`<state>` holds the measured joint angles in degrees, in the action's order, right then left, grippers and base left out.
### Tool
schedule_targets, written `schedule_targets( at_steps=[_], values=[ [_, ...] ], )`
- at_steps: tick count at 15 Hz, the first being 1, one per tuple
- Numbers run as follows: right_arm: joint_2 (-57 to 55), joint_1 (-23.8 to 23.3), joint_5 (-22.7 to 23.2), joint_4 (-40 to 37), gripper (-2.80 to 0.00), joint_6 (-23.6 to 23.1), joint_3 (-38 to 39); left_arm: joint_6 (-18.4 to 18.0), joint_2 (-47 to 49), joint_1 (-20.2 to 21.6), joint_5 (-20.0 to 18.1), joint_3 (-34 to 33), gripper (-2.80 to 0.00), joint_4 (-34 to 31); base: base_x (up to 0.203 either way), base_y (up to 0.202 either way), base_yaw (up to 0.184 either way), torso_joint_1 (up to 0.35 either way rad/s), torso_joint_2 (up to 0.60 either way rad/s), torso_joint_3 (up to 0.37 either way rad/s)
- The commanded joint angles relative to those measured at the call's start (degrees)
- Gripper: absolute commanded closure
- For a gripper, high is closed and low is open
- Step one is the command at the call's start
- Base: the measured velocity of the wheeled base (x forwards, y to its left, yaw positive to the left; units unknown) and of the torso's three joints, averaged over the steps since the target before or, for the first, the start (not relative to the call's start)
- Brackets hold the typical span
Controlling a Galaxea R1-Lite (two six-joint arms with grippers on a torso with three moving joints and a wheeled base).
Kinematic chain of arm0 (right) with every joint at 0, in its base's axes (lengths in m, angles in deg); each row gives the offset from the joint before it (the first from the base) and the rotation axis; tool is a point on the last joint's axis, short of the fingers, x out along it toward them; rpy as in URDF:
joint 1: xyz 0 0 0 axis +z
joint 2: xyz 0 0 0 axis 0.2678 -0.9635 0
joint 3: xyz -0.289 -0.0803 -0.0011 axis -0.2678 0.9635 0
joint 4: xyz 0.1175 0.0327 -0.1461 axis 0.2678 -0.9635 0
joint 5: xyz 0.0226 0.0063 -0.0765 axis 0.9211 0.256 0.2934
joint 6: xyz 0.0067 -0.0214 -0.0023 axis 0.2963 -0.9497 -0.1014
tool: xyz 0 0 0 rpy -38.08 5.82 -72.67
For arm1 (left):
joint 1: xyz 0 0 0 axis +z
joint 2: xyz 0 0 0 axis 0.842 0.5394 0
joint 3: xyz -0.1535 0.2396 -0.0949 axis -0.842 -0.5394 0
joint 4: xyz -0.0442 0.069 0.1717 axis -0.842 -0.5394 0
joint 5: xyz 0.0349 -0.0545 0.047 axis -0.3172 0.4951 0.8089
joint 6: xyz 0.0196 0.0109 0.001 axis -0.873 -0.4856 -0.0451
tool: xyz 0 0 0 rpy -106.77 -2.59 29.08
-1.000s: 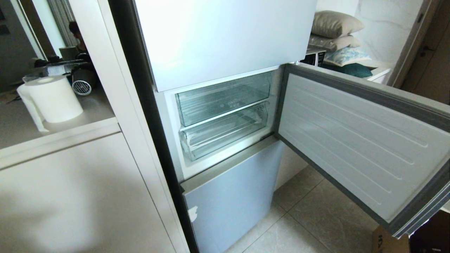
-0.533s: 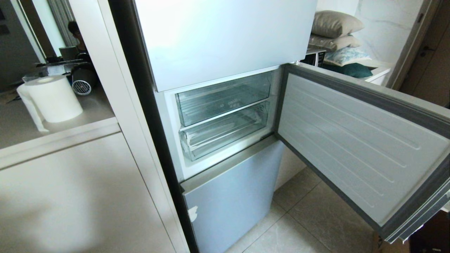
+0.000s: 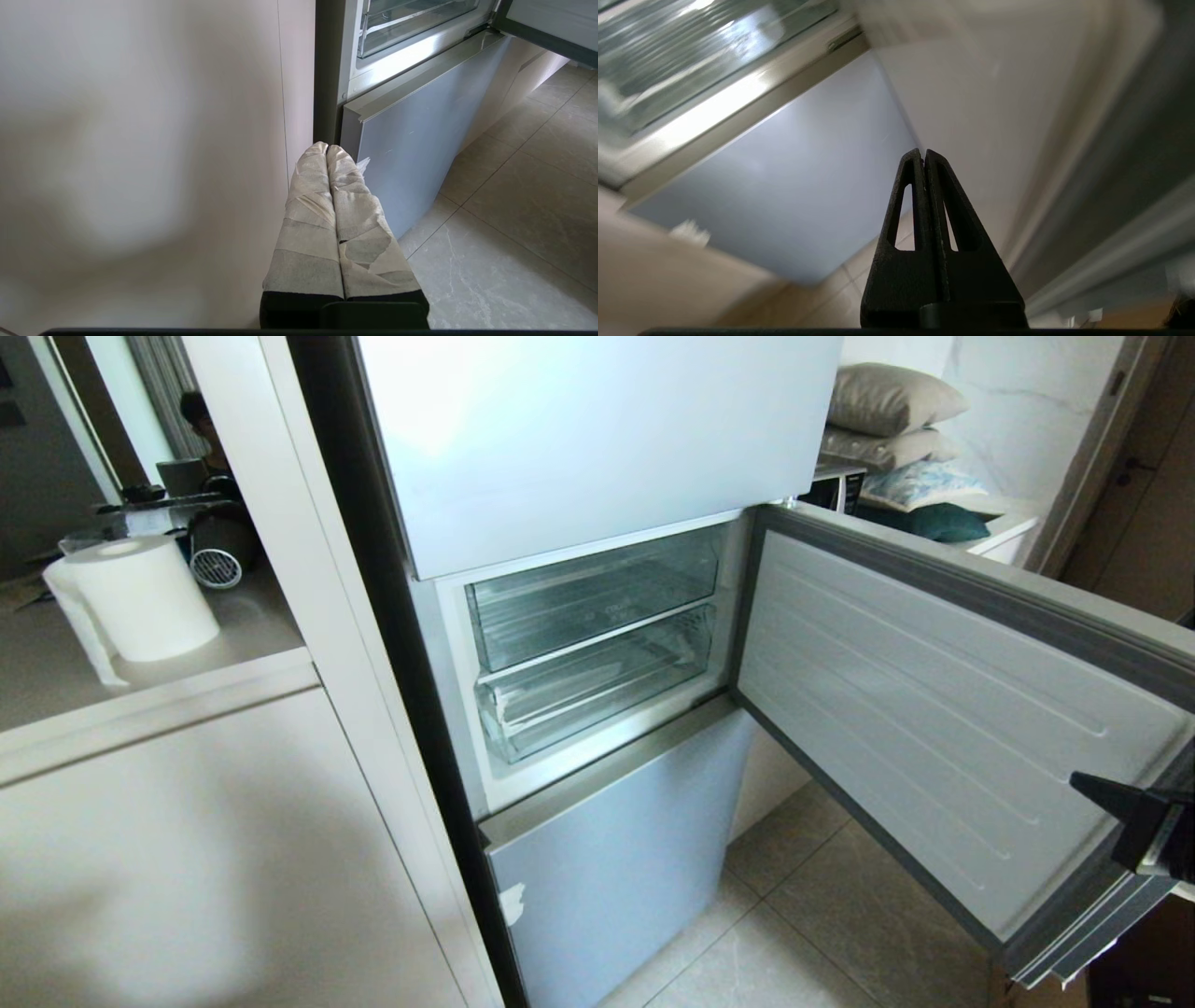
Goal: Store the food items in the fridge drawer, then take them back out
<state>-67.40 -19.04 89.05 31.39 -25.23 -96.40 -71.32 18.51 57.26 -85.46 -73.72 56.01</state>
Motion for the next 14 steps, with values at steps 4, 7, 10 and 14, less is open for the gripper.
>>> schedule_targets(
  at_steps=[4,7,10,14],
  values=[
    [-11.21,-3.26,-2.86,9.89,0.00,0.12,-1.00,0.05,0.01,0.00,0.04,0.00,0.00,-0.04,0.000,0.000,0.000,0.000,0.00,0.000],
    [-11.05,-2.23,-2.30,13.28,0.00,-0.56,-0.91,0.05,0.01,0.00,0.04,0.00,0.00,-0.04,0.000,0.000,0.000,0.000,0.00,0.000],
    [-15.97,1.86,-2.15,16.99,0.00,-2.69,-3.24,0.05,0.01,0.00,0.04,0.00,0.00,-0.04,0.000,0.000,0.000,0.000,0.00,0.000],
    [-24.75,9.01,-3.43,19.13,0.00,-4.82,-4.66,0.05,0.01,0.00,0.04,0.00,0.00,-0.04,0.000,0.000,0.000,0.000,0.00,0.000]
  ],
)
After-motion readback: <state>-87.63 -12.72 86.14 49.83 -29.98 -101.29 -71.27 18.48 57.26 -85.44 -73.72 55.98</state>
